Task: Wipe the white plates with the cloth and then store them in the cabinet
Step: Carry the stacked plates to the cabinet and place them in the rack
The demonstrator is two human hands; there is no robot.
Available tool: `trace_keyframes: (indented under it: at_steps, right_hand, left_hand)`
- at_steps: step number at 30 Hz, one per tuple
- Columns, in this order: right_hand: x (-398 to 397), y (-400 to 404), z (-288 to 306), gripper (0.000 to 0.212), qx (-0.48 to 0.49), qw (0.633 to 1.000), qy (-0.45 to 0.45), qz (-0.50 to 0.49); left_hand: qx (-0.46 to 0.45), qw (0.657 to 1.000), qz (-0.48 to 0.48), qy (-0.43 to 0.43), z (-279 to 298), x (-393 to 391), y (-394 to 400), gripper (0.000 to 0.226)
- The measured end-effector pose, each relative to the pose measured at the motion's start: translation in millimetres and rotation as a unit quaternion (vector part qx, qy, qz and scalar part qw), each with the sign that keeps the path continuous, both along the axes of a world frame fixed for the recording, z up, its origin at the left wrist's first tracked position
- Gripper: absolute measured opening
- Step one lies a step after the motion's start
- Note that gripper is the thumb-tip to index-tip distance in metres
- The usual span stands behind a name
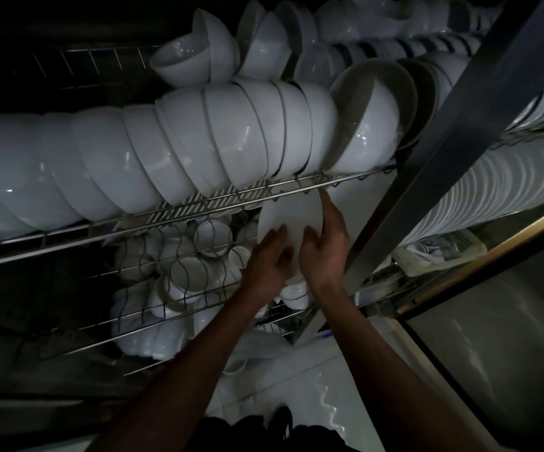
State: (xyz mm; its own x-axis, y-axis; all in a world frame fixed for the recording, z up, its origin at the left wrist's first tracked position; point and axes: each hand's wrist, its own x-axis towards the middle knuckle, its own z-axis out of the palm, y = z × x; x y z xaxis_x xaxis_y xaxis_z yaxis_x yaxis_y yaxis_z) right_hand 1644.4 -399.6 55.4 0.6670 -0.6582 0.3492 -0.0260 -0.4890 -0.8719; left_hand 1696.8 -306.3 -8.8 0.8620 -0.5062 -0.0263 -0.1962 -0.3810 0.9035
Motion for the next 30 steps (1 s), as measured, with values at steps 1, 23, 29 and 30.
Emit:
trace_keyframes:
  at_steps: [1,23,29,30]
  right_hand:
    - [1,-1,0,0.074,-0.005,1.000,0.001,0.001]
    - [9,-17,-20,0.079,0.002,1.000,0.006,0.004]
    - [8,-14,-22,0.086,-0.019,0.999,0.029,0.000]
    - [8,-14,-23,0.087,-0.027,0.999,0.033,-0.004]
  left_hand:
    - [-0.010,1.000,-0.002,0.013,0,0,-1,0.056]
    - [0.029,0.999,-0.023,-0.021,-12,2,-10,0.059]
    - [0.041,0.999,-0.025,-0.020,-17,2,-7,0.059]
    - [0.035,0.999,-0.023,-0.013,-17,2,-6,0.060]
